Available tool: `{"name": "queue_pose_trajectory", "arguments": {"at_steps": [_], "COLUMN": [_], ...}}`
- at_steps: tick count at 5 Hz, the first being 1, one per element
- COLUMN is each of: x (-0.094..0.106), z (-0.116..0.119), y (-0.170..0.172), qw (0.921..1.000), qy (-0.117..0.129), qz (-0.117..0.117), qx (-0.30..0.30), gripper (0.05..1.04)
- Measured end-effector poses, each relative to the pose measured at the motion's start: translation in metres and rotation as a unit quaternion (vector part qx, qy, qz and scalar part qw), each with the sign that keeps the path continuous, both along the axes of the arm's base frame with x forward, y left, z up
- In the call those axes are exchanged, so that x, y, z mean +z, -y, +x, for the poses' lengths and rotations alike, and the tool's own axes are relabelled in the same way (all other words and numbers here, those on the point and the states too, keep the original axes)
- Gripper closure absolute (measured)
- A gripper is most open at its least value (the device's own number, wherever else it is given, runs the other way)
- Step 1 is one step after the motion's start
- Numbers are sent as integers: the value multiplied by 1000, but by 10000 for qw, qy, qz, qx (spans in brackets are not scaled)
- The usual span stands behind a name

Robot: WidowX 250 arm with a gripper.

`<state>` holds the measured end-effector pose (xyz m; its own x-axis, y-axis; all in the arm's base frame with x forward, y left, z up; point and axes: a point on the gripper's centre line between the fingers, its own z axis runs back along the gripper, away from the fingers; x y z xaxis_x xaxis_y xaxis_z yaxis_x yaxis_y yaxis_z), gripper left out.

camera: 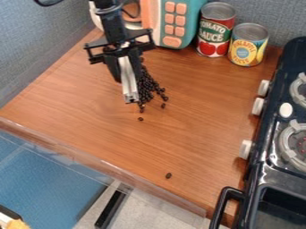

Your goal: Sweep into pile

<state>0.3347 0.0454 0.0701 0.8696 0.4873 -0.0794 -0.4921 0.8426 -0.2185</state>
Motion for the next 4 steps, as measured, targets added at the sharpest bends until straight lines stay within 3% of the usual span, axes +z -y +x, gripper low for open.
{"name": "queue_pose_trajectory", "arguments": {"at_steps": [1, 2, 4], "x": [-12, -19, -33], "z": [4, 8, -8], "y": [33, 65, 133], "qw": [9946, 9875, 9634], "qy": [4, -104, -177], "qz": [-42, 51, 398], "qx": [-1041, -1572, -2643], "gripper": [702, 702, 702]}}
